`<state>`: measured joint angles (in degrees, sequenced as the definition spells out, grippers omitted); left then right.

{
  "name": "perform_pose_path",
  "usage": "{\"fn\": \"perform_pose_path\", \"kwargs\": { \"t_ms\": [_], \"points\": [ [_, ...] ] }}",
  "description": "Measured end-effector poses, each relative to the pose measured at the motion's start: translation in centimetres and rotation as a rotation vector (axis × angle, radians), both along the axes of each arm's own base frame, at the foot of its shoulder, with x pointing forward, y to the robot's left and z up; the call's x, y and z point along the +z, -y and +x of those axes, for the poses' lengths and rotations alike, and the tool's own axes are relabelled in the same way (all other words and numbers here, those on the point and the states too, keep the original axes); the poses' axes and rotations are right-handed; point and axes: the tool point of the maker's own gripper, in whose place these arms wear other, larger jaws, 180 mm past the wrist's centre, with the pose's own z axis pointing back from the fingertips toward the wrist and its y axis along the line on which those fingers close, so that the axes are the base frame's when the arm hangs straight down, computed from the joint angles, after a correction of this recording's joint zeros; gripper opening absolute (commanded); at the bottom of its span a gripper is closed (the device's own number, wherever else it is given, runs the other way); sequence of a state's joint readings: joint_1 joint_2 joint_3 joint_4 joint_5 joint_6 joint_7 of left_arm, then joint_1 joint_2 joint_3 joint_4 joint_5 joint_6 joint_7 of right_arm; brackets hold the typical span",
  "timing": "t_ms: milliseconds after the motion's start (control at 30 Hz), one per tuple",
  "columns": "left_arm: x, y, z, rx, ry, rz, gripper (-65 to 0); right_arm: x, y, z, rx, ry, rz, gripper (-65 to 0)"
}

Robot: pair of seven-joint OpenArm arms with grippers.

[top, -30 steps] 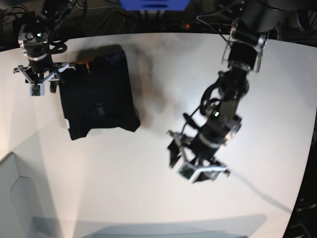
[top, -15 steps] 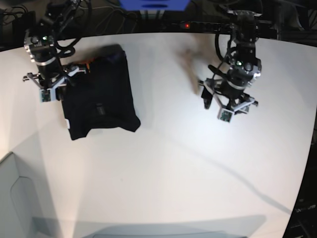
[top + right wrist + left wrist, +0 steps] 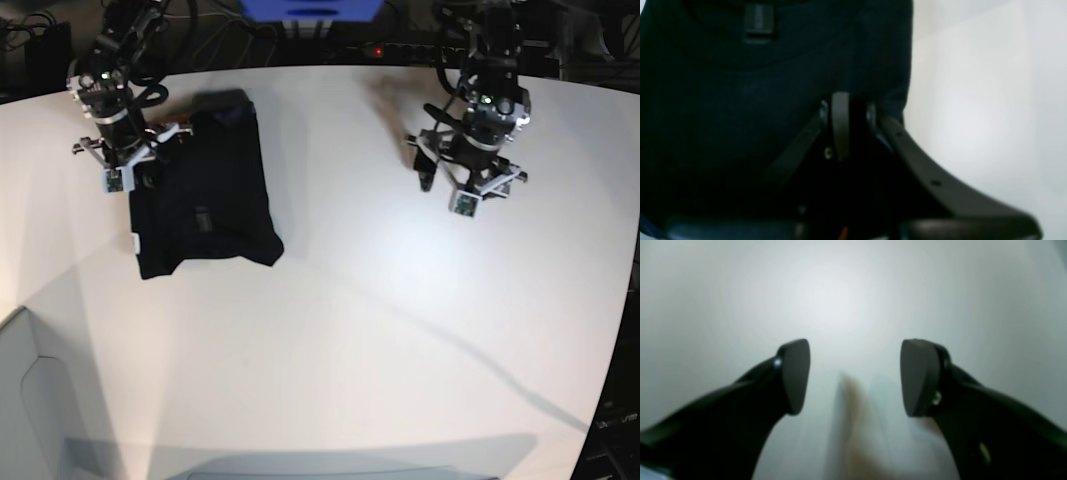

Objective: Fold the T-shirt properly
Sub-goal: 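Open the grippers and lift both arms away from the folded shirt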

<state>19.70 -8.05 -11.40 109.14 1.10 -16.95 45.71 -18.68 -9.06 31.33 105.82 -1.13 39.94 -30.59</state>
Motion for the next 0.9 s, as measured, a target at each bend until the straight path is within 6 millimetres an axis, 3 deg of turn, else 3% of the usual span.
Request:
{"fn": "perform_pose_path", "kwargs": {
  "t_ms": [233,400,433,733,900],
  "points": [
    [-0.3,-1.5,-0.8,0.039,-0.014,0.014,-24.2,0.0,0.1,-0.7,-0.002,-0.012,-0.003,-60.2],
    [-0.6,-1.5,-1.9,0.040,-0.035,0.015,-24.2,5.9,3.4,0.1,-0.096,0.166,-0.027,-59.8],
    [-0.3,-1.4,-2.2,0.038,-0.031,0.019,-24.2,6.4,3.7,0.2,-0.107,0.184,-0.028,-59.8],
    [-1.2,-0.2,-6.2,0.042,-0.093,-0.011,-24.2,0.2,6.2,-3.8,-0.225,0.005,0.035,-59.8],
    [-2.1,0.4,-8.2,0.051,-0.140,-0.036,-24.2,-0.9,5.6,-5.3,-0.218,-0.038,0.048,-59.8]
  ]
}}
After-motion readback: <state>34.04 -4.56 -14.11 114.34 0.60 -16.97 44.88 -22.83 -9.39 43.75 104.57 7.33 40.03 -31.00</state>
